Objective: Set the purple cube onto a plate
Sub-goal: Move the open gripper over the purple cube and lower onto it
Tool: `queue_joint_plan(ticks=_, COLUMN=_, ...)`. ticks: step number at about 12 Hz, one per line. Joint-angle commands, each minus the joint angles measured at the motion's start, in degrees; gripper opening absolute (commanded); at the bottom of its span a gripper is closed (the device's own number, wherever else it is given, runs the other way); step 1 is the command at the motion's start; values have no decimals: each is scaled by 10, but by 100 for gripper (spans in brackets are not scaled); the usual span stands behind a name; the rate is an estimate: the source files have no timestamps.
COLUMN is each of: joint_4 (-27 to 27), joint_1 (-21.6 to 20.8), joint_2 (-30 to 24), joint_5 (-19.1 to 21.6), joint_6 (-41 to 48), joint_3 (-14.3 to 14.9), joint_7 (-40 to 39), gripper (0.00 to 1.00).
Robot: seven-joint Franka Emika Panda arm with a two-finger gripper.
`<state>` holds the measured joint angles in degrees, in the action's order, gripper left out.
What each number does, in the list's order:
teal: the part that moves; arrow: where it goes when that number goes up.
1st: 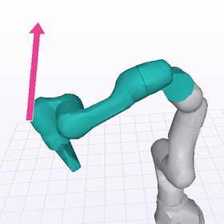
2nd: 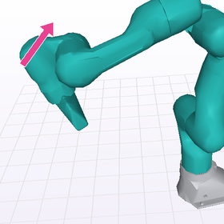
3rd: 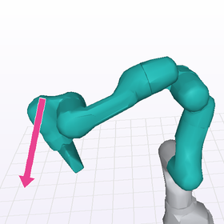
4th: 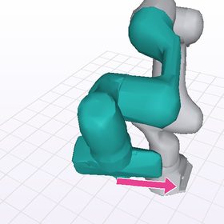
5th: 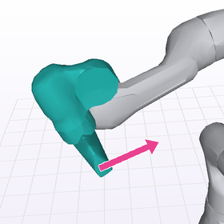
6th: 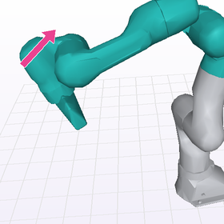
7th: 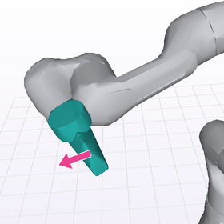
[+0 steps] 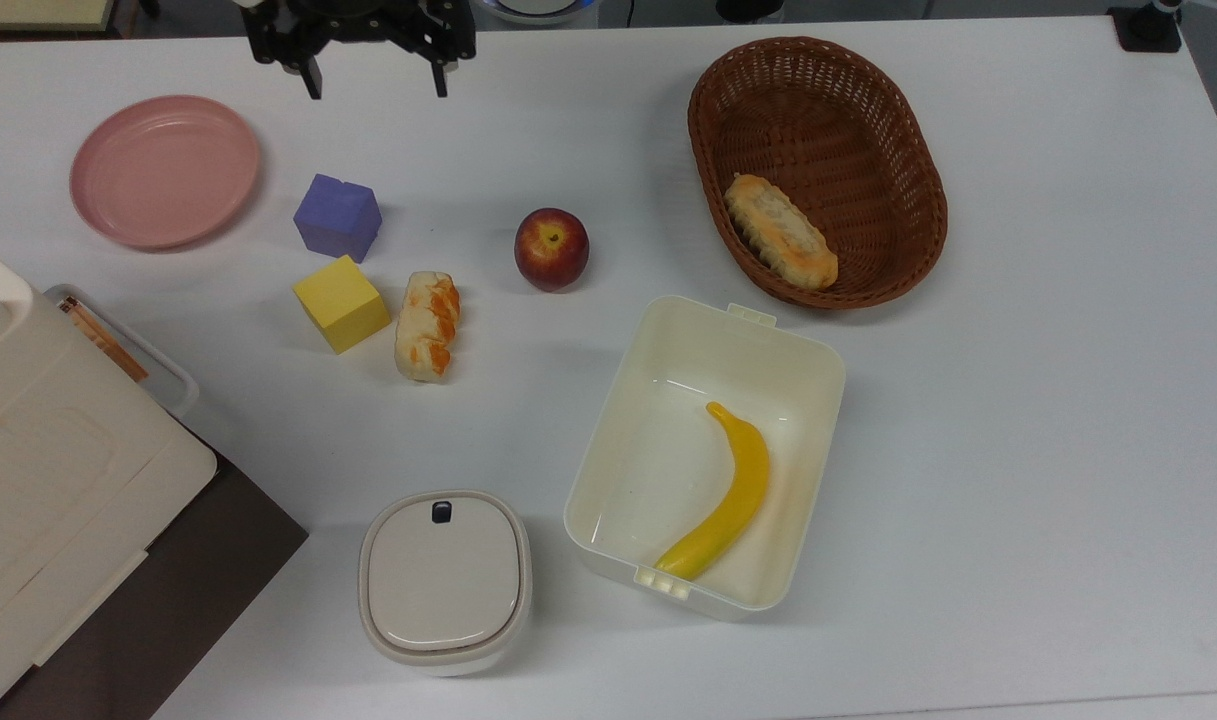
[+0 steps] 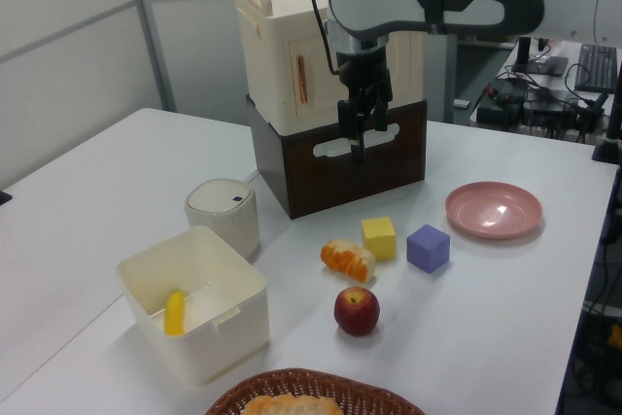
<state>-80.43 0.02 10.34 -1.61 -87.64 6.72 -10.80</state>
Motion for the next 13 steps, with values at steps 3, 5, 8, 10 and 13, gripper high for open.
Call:
queue_joint_plan(ticks=3, joint_4=-9, joint_1=-64, joint_2=0, joint_5=0, joint_6=5, joint_3=64, joint_7=-12, gripper=100)
queue_joint_plan(ticks=5, joint_4=-17, joint_1=-65, joint_2=0, joint_5=2, joint_6=5, joint_3=64, joint_7=-33, gripper=100)
queue_joint_plan(ticks=8, joint_4=-24, joint_1=-65, joint_2=0, joint_5=-1, joint_6=8, joint_3=61, joint_7=-37, gripper=100)
queue_joint_plan(ticks=10, joint_4=-31, joint_1=-52, joint_2=7, joint_5=-15, joint_6=37, joint_3=64, joint_7=-61, gripper=100)
queue_joint_plan(ticks=13, joint_4=-32, joint_1=-28, joint_2=41, joint_5=-68, joint_6=61, joint_3=64, joint_7=-69, gripper=100)
